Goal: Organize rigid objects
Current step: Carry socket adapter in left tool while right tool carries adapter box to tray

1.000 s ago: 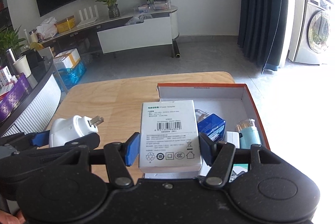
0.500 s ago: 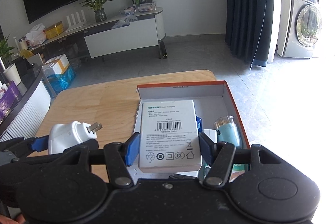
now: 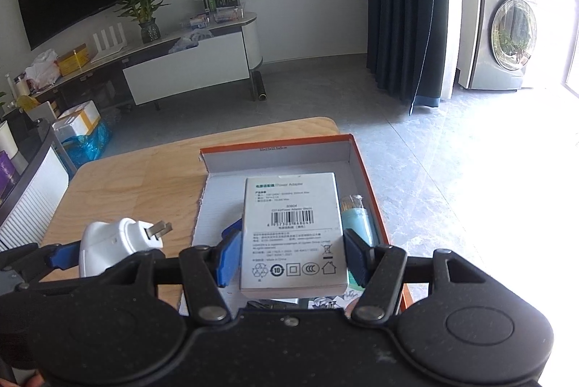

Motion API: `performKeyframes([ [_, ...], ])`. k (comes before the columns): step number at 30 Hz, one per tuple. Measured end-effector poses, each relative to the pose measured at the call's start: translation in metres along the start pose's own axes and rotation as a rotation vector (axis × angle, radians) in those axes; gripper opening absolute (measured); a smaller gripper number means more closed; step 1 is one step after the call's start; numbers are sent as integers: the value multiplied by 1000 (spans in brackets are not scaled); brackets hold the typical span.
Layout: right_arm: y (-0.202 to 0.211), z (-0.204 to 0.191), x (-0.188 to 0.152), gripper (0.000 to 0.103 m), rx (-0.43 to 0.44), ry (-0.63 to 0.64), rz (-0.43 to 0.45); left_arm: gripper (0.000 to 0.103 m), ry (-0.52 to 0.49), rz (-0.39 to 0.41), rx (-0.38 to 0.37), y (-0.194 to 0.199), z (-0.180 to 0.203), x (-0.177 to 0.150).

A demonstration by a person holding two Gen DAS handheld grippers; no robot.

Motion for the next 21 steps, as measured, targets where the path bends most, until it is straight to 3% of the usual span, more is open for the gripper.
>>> performKeyframes([
  [21,-8,23,5,72,-12,-31,-19,67,-46,-35,-29,-16,28,0],
])
Point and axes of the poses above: each gripper's, at about its wrist camera, not at the fingertips, and y roughly against the way its jaws point, z to its right, x to its top, the point moved 9 cm from there along -y, roughly the way its jaws point, and after that the axes turned 15 degrees about -z, right-handed, at the moved point
